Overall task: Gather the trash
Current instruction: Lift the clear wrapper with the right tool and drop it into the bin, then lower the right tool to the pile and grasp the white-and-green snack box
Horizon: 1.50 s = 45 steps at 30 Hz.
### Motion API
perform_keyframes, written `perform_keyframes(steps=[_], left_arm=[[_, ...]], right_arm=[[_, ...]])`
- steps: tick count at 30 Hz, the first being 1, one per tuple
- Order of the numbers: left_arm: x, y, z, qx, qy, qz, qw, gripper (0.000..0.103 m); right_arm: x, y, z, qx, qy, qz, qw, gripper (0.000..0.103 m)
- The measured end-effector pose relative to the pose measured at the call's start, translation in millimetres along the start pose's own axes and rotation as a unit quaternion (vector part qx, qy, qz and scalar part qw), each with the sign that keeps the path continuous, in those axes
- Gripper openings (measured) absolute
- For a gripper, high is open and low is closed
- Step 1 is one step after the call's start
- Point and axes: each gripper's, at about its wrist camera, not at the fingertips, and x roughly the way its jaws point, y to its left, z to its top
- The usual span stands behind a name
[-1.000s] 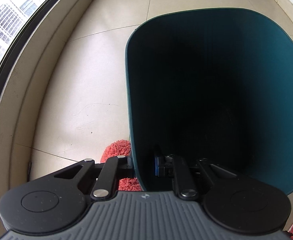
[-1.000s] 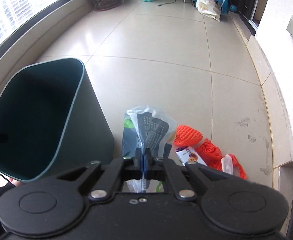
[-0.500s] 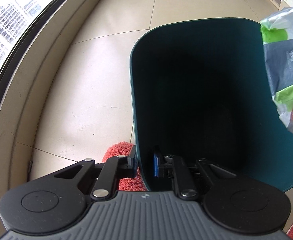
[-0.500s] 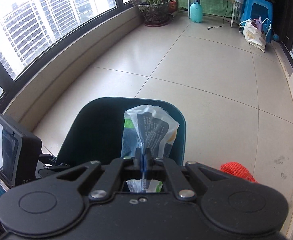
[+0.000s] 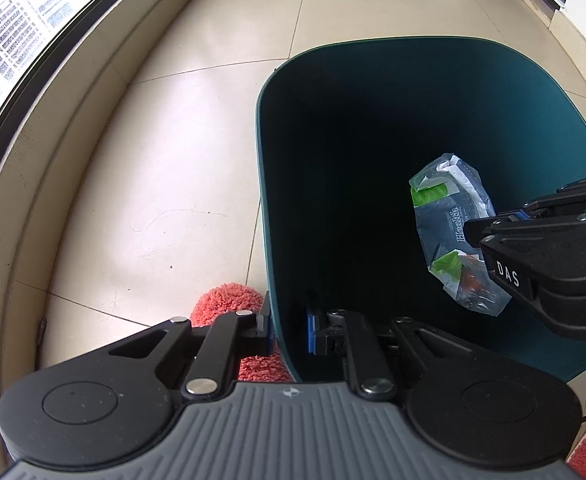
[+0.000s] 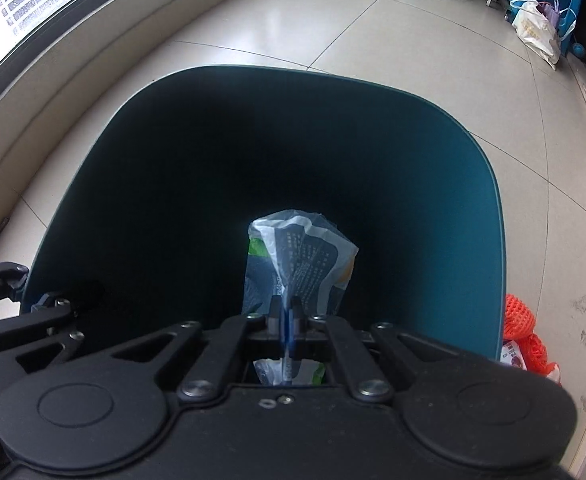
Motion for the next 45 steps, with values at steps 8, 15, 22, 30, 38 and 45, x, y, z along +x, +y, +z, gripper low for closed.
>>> perform_keyframes(steps=[8,15,22,30,38,45], left_arm=[[10,9,-5,-0.005,0.01,-0.012,0.9999,0.013],[9,9,-2,-0.009,0.013,-0.005,0.9999,0.013],[6,1,2,-0.01,0.018,0.011,0.9997,0.013],[6,-9,5,-0.007,0.021,0.03,0.9993,0.013],[12,-13,8,-0.009,0.038,0.037,0.9986,0.013],[17,-13,11,-0.006,0.046,0.036,0.9982,0.014]], right_arm=[[14,-7,5,0.005,0.016,0.006,1.0,0.018],[-16,-31,-1,0.003,-0.013,0.025,1.0,0.027],[-76,-67,-17,0.009,-0.062,0.048,0.997,0.035],[-131,-150,-69,0.048,-0.113,0.007,0.992,0.055],[-92,-224,-114,0.127,-0.073,-0.042,0.988,0.063],[-38,-274,-140,0.149,-0.05,-0.055,0.986,0.088]])
